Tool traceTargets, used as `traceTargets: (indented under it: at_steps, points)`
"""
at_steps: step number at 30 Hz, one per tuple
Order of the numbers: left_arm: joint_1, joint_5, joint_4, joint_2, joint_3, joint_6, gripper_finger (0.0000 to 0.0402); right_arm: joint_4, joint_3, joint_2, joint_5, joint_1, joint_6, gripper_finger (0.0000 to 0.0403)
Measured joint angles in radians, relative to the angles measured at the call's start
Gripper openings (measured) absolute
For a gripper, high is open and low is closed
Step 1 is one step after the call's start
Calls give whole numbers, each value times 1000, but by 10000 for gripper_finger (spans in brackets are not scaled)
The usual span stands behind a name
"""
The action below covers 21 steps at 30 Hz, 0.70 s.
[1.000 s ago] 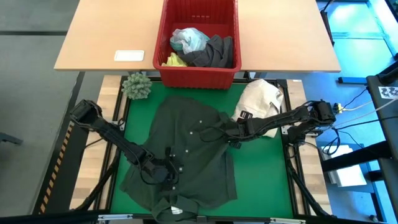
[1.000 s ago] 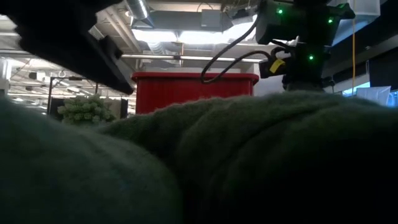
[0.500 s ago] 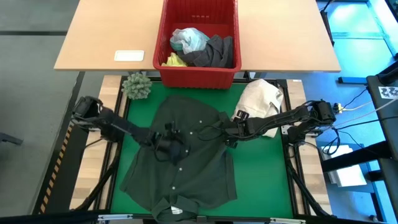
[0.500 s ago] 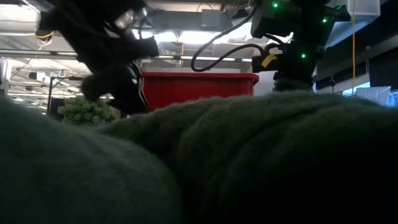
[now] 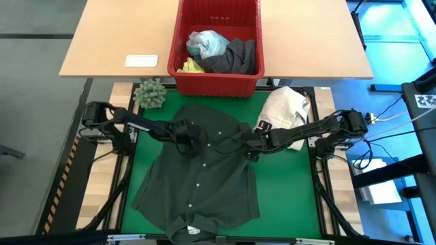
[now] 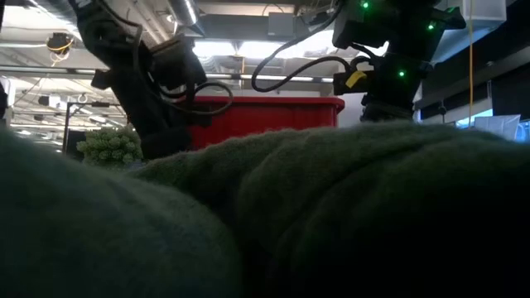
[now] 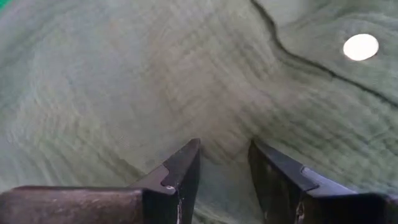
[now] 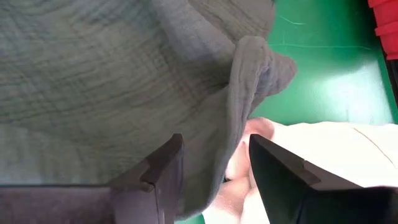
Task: Fold Laundry from Bin
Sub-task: Fold the dark green polo
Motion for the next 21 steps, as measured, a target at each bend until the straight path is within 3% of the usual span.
traceTargets:
  at_steps: [9, 16, 21]
  points:
    - [31, 25, -9, -1, -25, 0, 135, 43, 0, 0, 0, 0, -26, 182]
    - [86, -110, -61, -1, -25, -46, 135, 45, 0, 0, 6, 0, -19, 182]
    - [99, -157, -137, -4, -23, -101, 135, 45, 0, 0, 79, -1, -13, 182]
